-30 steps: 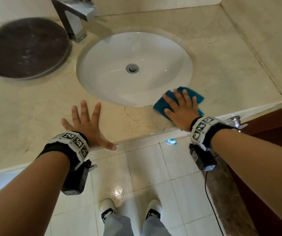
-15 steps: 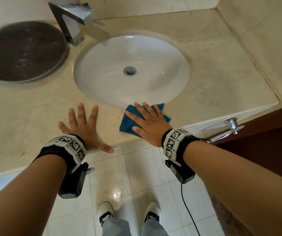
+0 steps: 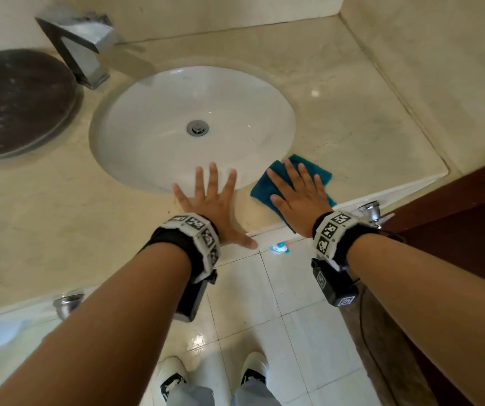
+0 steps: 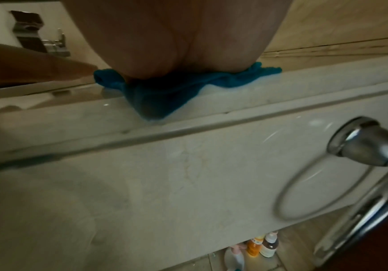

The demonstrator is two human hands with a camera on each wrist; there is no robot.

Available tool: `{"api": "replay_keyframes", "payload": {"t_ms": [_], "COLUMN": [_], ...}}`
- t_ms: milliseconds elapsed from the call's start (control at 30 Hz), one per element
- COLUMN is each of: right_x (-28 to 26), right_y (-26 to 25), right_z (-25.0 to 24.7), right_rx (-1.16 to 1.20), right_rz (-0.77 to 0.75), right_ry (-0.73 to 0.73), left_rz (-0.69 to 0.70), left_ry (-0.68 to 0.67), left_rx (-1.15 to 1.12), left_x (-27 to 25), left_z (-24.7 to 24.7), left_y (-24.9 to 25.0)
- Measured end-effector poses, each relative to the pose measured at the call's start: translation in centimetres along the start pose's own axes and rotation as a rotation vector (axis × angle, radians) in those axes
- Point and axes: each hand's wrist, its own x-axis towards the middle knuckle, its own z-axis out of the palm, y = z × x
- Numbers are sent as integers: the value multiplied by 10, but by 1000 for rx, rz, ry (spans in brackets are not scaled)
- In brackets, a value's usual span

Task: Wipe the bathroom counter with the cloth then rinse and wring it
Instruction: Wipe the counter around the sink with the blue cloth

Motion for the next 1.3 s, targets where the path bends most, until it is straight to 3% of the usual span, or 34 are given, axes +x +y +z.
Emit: {"api": "replay_keyframes", "payload": {"t_ms": [133, 367, 600, 700, 900, 1067, 1133, 1300], "right_x": [8, 34, 49, 46, 24, 17, 24, 59], "right_y": [35, 106, 109, 97, 47, 54, 67, 113], "right_z": [-10, -31, -43, -42, -28, -25, -29, -47], "right_rx": [33, 61, 113, 72, -5, -5, 8, 83], "right_rz": [88, 292, 378, 302, -8, -136, -91, 213], "right_ry": [-5, 14, -25, -38, -94, -110, -89, -44], "left_rz": [51, 40, 12, 4, -5, -22, -21, -28], "left_ry": [-35, -48, -68, -89, -130, -137, -137, -105], "left_rx": [5, 2, 43, 45, 22, 19, 24, 36], "left_x": [18, 28, 29, 30, 33, 32, 32, 34], "left_z": [3, 7, 5, 3, -3, -6, -5, 0], "left_y": [33, 35, 38, 39, 40, 41, 41, 42]}}
